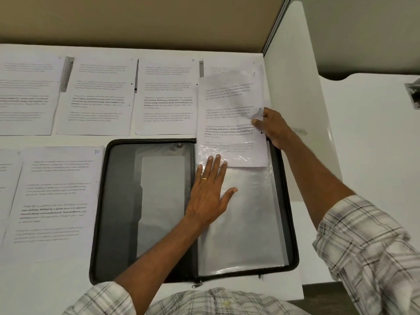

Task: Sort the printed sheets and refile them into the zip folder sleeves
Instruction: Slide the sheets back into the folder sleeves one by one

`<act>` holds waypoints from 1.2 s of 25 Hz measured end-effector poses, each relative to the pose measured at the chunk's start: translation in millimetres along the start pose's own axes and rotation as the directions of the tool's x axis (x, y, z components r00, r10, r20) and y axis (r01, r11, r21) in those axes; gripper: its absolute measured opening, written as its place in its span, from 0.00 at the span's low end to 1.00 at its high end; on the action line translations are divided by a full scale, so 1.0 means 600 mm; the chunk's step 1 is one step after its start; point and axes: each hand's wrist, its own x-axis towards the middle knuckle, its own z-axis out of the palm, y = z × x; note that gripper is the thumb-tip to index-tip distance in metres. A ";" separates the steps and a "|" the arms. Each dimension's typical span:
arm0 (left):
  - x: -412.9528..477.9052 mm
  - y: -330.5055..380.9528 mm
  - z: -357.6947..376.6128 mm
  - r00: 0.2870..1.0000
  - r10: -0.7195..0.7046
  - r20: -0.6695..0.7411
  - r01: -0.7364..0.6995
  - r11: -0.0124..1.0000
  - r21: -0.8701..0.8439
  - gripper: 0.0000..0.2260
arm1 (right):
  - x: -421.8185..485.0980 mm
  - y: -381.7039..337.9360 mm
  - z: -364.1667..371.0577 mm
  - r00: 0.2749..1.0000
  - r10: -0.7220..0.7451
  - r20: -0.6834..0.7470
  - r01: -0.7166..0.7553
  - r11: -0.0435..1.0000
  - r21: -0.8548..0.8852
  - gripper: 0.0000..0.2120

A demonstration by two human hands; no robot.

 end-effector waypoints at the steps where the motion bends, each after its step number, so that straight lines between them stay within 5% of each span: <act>1: 0.004 0.000 -0.001 1.000 -0.004 0.001 0.004 1.000 0.004 0.35 | 0.000 0.000 -0.001 1.000 -0.003 0.012 0.003 1.000 -0.023 0.12; 7: 0.021 -0.009 0.000 0.999 -0.020 0.044 0.017 0.998 0.066 0.35 | -0.005 -0.001 -0.014 0.985 0.132 0.109 -0.116 0.982 -0.147 0.14; 10: 0.018 -0.006 0.007 0.997 -0.016 0.074 0.011 0.997 0.071 0.34 | 0.007 -0.016 -0.009 0.988 0.149 0.040 -0.136 0.962 -0.236 0.12; 14: 0.017 -0.003 0.014 0.993 -0.031 0.112 0.020 0.995 0.100 0.34 | 0.039 -0.059 0.003 0.994 0.064 -0.088 -0.073 0.992 -0.106 0.20; 18: 0.018 -0.002 0.015 0.997 -0.021 0.075 0.015 0.997 0.073 0.32 | 0.071 -0.112 0.003 1.000 0.005 0.004 -0.005 1.000 -0.027 0.28; 27: 0.020 0.011 0.010 0.999 -0.032 0.044 0.033 0.999 -0.030 0.33 | 0.077 -0.100 -0.017 0.957 0.245 0.152 -0.168 0.903 -0.396 0.25; 30: 0.014 0.022 0.012 0.999 -0.021 0.043 0.023 0.998 -0.051 0.33 | 0.067 -0.118 -0.028 0.941 0.262 0.214 -0.108 0.832 -0.544 0.22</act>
